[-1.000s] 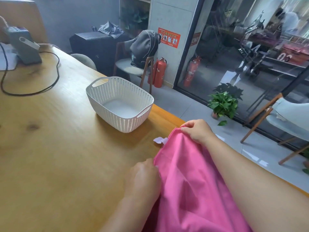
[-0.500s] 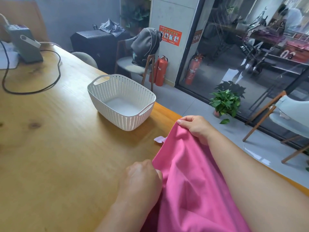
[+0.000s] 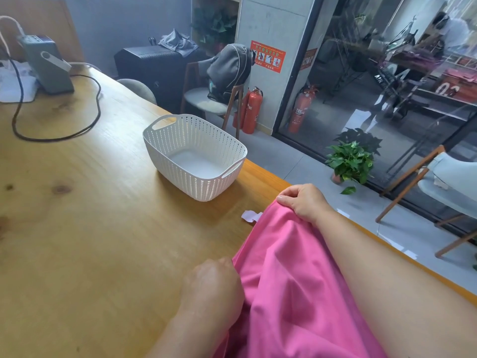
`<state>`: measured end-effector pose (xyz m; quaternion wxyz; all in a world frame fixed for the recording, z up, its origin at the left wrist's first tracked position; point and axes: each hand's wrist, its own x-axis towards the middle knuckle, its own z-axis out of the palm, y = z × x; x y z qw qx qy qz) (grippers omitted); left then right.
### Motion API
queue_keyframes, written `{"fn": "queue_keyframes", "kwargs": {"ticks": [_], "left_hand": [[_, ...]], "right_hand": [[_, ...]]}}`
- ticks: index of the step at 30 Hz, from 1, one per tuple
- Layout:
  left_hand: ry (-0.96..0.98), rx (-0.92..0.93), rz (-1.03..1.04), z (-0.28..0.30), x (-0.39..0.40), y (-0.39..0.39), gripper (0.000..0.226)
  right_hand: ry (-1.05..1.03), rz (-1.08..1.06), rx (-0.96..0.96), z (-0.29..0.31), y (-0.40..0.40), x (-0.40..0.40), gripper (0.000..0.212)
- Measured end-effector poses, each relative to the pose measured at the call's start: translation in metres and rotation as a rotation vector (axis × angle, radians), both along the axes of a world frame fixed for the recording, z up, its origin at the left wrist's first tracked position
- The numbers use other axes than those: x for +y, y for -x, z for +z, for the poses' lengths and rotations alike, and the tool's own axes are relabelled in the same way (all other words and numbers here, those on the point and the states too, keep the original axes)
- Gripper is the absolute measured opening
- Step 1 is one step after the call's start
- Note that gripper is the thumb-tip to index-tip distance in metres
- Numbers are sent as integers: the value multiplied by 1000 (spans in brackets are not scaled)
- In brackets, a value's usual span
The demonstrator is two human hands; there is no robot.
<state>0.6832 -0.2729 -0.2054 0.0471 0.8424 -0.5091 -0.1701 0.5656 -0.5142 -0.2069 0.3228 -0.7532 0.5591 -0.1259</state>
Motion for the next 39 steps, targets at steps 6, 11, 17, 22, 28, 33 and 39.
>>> {"fn": "queue_keyframes", "kwargs": {"ticks": [6,11,17,22,28,33,39], "left_hand": [[-25,-19,-37,3,1,-2,22],[-2,-6,-17,2,2,-1,20],[-12,27,5,7,1,-3,21],[-117,282,20,19,13,-13,35],[-189,783,126,28,50,-37,20],[-8,934,307,30,72,-38,31],[36,561,178,33,98,-16,14]], "right_hand": [[108,-33,127,-5,1,3,18],[377,37,265,8,-3,19,24],[324,214,267,11,-8,89,26],[275,252,587,0,-14,132,37],[206,319,739,10,-12,115,50],[256,305,779,25,-19,112,44],[240,334,635,45,-38,206,27]]}}
